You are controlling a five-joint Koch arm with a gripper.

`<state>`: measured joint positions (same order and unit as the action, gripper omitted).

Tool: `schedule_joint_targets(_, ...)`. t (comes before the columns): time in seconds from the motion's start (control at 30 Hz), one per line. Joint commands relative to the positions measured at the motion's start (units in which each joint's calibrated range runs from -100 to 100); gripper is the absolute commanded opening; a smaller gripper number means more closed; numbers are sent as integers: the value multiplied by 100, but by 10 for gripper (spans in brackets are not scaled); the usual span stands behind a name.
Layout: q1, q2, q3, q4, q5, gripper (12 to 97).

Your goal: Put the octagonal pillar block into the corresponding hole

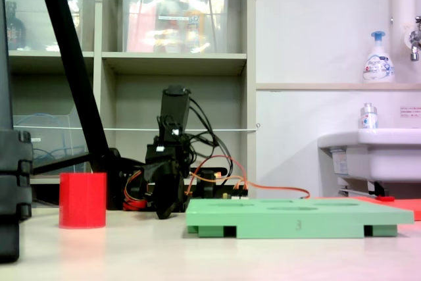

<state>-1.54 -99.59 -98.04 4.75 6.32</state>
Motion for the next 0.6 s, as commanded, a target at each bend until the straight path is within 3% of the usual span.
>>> schedule_joint_targets(0.0, 5, -41, -196, -229, -59, 491)
schedule_joint_targets(0.1, -44, -41, -196, -200, 59, 501)
schedule_joint_targets(0.23, -59, -41, -196, 300, 1617, 497)
schedule_joint_targets(0.37, -425, -41, -196, 166, 2076, 456)
schedule_joint_targets(0.43, -542, -41, 123, -537, 2403, 456)
schedule_joint_targets(0.57, -840, -41, 1868, -3831, 2994, 454)
